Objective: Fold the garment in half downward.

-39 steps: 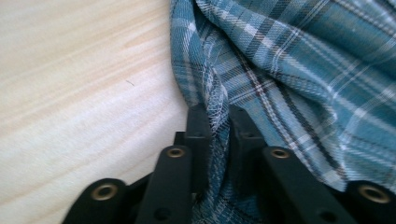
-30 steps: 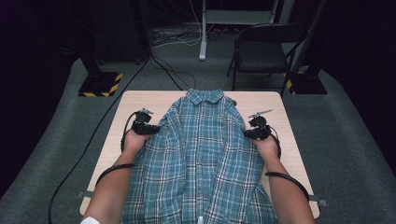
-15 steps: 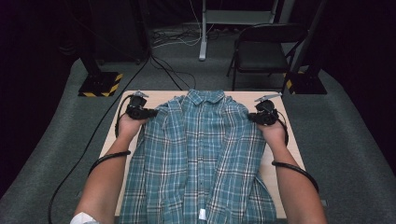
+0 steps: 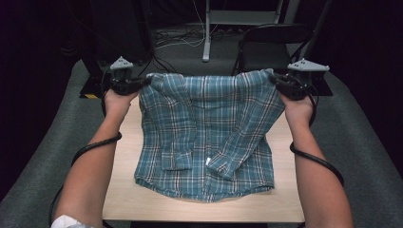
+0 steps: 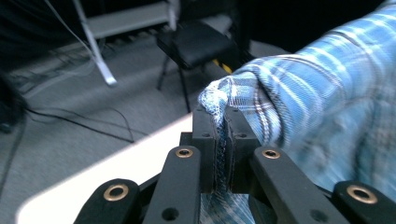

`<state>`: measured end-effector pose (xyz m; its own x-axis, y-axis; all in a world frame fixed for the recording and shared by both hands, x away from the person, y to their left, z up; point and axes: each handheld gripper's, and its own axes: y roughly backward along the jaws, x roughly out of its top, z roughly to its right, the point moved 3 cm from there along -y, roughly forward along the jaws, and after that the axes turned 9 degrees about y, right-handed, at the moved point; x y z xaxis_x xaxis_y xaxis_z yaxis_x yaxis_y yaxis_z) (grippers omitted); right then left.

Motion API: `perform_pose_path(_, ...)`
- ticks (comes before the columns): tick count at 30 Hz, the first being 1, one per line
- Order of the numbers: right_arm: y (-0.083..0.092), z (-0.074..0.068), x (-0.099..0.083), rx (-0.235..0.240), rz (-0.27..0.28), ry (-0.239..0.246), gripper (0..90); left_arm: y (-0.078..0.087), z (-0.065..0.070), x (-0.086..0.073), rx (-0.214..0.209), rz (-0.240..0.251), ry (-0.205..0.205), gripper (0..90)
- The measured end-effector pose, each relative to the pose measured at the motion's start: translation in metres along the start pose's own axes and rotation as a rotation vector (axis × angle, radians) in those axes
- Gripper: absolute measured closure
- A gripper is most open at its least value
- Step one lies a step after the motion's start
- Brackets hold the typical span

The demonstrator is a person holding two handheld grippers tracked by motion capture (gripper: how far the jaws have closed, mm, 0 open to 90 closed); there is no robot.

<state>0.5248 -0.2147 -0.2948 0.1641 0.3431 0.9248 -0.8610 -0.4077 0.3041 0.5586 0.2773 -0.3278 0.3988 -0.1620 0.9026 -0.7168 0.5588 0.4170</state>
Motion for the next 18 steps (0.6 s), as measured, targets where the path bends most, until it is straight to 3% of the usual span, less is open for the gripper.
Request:
perform_pose_path(2, 0.007, -0.012, -0.020, 0.037, -0.038, 0.022, 85.4, 0.005, 0.007, -0.026, -0.029, -0.040, -0.019, 84.3)
perform_pose_path(3, 0.011, -0.017, -0.033, 0.055, -0.062, 0.032, 85.2, 0.008, 0.010, -0.041, -0.060, -0.054, 0.004, 83.8)
perform_pose_path(5, 0.021, -0.029, -0.062, 0.103, -0.102, 0.025, 83.3, 0.015, 0.016, -0.070, -0.094, -0.075, 0.010, 79.0)
perform_pose_path(8, 0.036, -0.043, -0.102, 0.130, -0.140, 0.007, 70.2, 0.024, 0.020, -0.106, -0.112, -0.108, 0.055, 59.7)
perform_pose_path(10, 0.045, -0.047, -0.119, 0.129, -0.151, -0.016, 66.3, 0.029, 0.022, -0.120, -0.113, -0.122, 0.060, 54.6)
perform_pose_path(13, 0.052, -0.050, -0.132, 0.134, -0.142, -0.058, 61.9, 0.030, 0.025, -0.131, -0.097, -0.149, 0.055, 45.5)
perform_pose_path(18, 0.037, -0.066, -0.145, 0.194, -0.182, -0.078, 56.1, 0.006, 0.031, -0.149, -0.114, -0.214, 0.043, 43.8)
